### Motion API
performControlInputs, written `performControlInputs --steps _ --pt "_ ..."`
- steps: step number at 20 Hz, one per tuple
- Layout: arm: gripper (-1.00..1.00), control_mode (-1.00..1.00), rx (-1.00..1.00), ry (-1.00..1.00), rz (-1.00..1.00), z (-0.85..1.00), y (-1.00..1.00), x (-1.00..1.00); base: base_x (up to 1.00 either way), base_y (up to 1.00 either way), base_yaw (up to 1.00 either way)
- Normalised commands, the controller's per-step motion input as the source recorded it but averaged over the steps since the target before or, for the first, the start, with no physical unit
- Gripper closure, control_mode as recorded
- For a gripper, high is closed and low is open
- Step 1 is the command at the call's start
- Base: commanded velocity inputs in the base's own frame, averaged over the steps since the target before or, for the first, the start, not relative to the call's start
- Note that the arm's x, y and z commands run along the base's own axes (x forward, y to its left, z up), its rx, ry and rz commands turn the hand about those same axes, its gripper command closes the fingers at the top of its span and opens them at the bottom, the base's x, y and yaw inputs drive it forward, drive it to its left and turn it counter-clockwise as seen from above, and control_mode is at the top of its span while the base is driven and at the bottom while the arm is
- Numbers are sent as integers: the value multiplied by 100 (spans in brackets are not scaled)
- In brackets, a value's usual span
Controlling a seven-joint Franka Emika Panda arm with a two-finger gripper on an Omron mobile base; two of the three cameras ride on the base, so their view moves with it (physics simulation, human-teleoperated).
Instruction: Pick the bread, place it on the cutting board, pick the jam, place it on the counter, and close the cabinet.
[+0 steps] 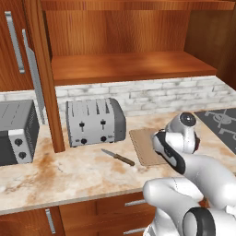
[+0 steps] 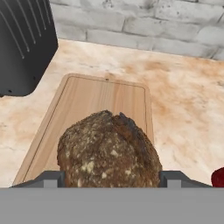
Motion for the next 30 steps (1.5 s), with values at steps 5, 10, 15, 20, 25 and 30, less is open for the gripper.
performControlInputs --steps 5,10,15,20,25,30 --pt "100 -100 0 0 0 -27 0 15 0 0 0" --pt "100 -100 0 0 0 -25 1 14 0 0 0" --pt "100 -100 0 0 0 -27 0 12 0 0 0" --pt "100 -100 0 0 0 -30 0 15 0 0 0" --pt "100 -100 0 0 0 -30 0 19 0 0 0" --pt "100 -100 0 -1 0 -29 0 20 0 0 0"
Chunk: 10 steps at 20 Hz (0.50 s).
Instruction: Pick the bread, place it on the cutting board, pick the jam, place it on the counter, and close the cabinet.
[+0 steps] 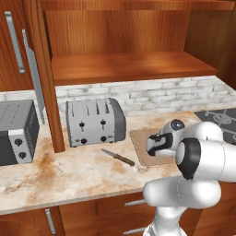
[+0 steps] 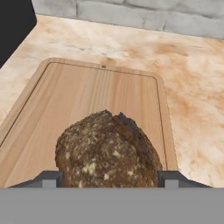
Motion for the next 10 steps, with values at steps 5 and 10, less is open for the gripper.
performControlInputs --steps 5,10 --pt "100 -100 0 -1 0 -21 0 14 0 0 0" --pt "-100 -100 0 0 0 -4 0 0 0 0 0"
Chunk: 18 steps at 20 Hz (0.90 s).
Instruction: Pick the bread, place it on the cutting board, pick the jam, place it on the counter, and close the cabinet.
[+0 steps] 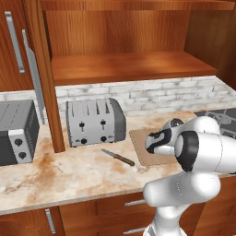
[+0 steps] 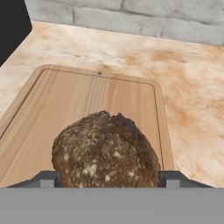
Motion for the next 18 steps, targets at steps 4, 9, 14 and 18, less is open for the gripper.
performControlInputs --steps 4,9,14,18 --pt "-100 -100 0 0 0 0 0 0 0 0 0" --pt "-100 -100 0 0 0 0 0 0 0 0 0" --pt "-100 -100 0 0 0 3 0 0 0 0 0" --pt "-100 -100 0 -1 0 21 0 0 0 0 0"
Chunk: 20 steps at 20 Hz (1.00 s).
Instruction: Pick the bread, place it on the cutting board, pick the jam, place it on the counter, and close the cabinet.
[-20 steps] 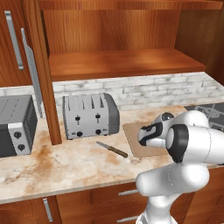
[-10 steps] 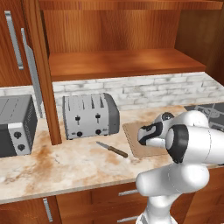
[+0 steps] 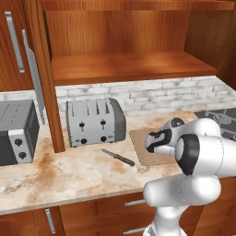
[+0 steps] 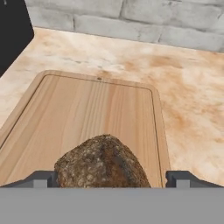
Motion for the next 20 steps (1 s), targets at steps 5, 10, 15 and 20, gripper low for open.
performControlInputs --steps 5,10,15,20 --pt "-100 -100 0 -3 0 20 0 0 0 0 0" --pt "-100 -100 0 -9 0 26 0 -2 0 0 0" --pt "-100 -100 0 -14 0 28 0 -11 0 0 0" --pt "-100 -100 0 -10 0 24 0 -17 0 0 0"
